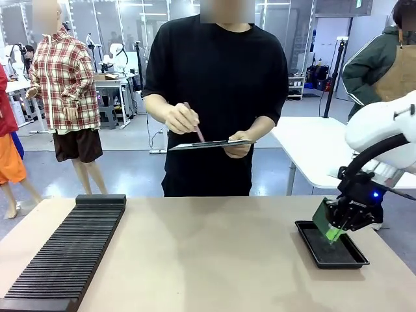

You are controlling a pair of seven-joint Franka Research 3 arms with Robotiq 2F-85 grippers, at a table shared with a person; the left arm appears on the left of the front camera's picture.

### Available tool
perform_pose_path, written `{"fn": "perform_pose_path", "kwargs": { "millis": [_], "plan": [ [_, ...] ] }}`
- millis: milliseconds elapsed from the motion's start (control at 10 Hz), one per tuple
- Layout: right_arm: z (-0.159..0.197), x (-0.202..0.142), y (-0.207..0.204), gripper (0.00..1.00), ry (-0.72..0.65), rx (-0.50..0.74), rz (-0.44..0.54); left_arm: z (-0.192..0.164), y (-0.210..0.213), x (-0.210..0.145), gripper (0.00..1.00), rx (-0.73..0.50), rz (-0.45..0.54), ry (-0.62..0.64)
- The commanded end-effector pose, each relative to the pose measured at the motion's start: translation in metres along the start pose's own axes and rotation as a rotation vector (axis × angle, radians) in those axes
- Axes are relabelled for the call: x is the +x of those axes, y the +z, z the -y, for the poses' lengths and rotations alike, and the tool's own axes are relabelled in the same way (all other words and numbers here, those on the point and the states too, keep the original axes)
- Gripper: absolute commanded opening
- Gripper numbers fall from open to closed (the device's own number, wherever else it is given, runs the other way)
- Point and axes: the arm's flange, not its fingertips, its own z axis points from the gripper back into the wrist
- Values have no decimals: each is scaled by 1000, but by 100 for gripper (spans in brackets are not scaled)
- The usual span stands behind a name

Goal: Inspect the PCB.
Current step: Place the Blank PCB in the ESD tray.

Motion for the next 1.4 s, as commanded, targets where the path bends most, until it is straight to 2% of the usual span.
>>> {"fn": "perform_pose_path", "kwargs": {
  "millis": [0, 400, 900, 1300],
  "plan": [
    [2, 25, -7, 3, -17, -40, 6, 2, -1, -1, 100, -3, -5, -10],
    [2, 42, -30, 3, -49, -89, 18, 2, -1, -1, 100, -3, -5, -10],
    [3, 43, -45, 3, -72, -74, -6, 2, -1, -1, 100, -3, -5, -10],
    [2, 40, -46, 84, -65, -74, -7, 2, -1, -1, 100, -3, -5, -10]
  ]
}}
